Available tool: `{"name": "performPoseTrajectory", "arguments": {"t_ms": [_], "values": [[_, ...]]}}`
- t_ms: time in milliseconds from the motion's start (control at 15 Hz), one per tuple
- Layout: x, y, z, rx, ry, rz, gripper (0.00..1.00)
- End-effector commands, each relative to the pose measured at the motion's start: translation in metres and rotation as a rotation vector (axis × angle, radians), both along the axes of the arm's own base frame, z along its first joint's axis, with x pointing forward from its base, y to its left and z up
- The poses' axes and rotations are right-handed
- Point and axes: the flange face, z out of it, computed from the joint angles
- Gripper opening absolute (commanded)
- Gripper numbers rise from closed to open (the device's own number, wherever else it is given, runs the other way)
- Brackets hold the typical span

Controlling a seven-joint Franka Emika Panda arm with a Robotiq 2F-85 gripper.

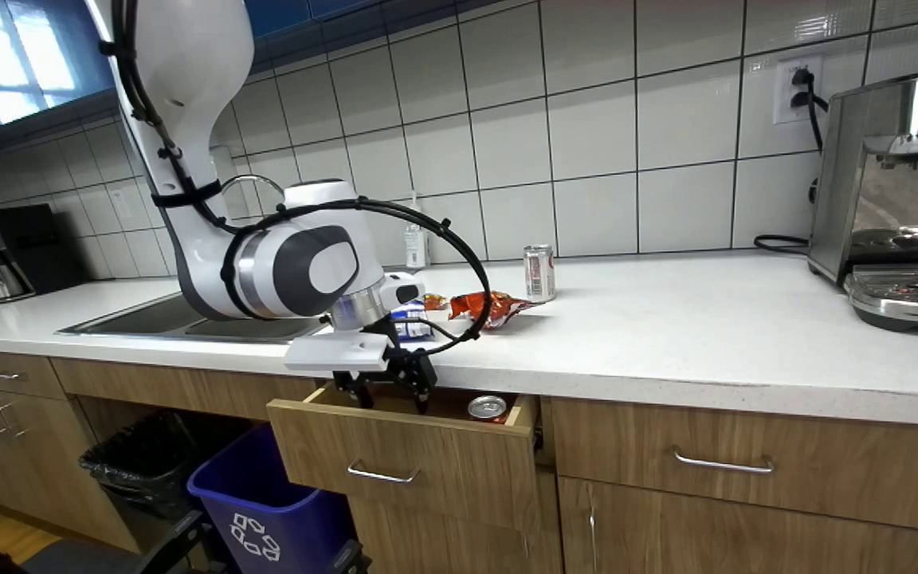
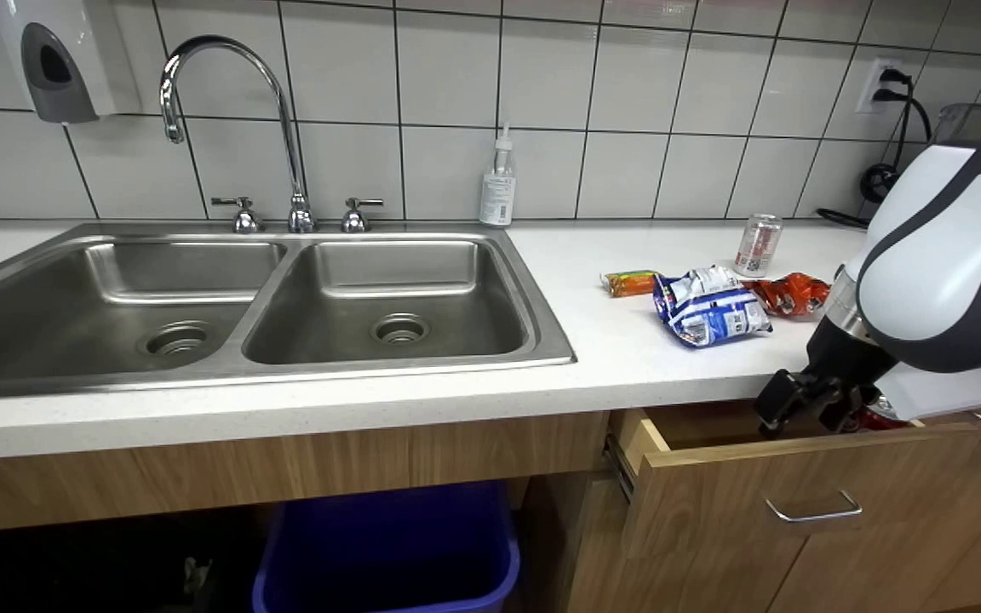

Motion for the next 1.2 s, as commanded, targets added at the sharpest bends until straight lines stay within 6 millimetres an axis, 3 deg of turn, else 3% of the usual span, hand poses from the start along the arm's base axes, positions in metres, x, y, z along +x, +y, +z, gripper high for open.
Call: {"name": "performPoseTrajectory", "arguments": {"t_ms": [0, 1133], "values": [[0.001, 0.002, -0.002, -0.003, -0.003, -0.004, 1.0], [-0.036, 0.003, -0.004, 0.003, 0.006, -0.032, 1.0]]}}
